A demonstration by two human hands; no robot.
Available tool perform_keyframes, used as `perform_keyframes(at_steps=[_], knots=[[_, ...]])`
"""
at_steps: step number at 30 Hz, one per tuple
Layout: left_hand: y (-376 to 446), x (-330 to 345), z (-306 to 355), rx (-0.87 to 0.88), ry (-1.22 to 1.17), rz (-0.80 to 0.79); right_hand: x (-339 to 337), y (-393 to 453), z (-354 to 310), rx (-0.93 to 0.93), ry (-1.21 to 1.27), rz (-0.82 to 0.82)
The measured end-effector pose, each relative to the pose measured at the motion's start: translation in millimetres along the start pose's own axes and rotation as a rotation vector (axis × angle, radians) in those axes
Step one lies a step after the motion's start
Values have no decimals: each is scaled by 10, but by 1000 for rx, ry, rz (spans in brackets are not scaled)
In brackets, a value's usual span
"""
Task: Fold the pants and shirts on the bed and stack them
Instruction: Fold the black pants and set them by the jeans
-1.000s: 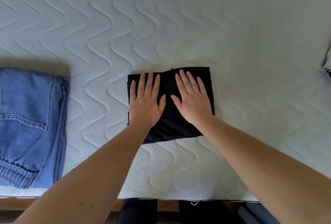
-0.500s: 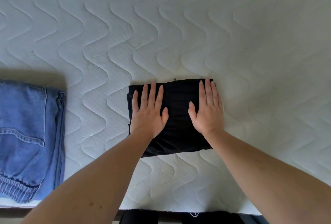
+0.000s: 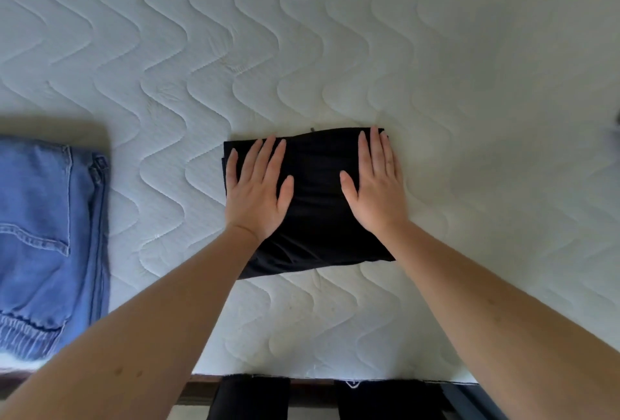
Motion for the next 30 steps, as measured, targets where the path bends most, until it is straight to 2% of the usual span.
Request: perform_keyframes(at_steps=[1, 3, 5, 7, 9, 11, 14, 16, 18, 22, 30], knots=[[-94, -51, -107, -61, -110, 50, -22, -72, 57, 22, 34, 8], [-428, -27, -424, -304, -371, 108, -31, -340, 253, 136, 101, 27], [-794, 145, -615, -517, -603, 63, 14, -625, 424, 230, 145, 18], [-965, 208, -648, -589, -608, 27, 71, -774, 436, 238, 173, 5], [-914, 196, -654, -603, -654, 19, 67, -785, 402, 229, 216, 24], [-787, 247, -644, -597, -827, -42, 5, -731, 393, 222, 289, 48], [-669, 274, -695, -637, -992, -144, -75, -586, 370, 187, 561, -3], [-621, 234, -695, -616, -982, -218, -88, -501, 385, 234, 691, -81], [-640, 174, -632, -577, -928, -271, -96, -462, 399, 269, 694, -163], [-895, -74, -362, -434, -917, -188, -261, -569, 394, 221, 623, -280], [-1838, -898, -100, -397, -1143, -120, -1243, -1504, 48, 81, 750, -209]])
Point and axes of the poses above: each hand's wrist, its own y-axis towards the middle knuckle, its own x-axis out of the palm, z = x × y, the point moved 8 cm from there along y, towards the middle knuckle, and after that the axes turned 12 degrees about -z, right-handed, at the moved point
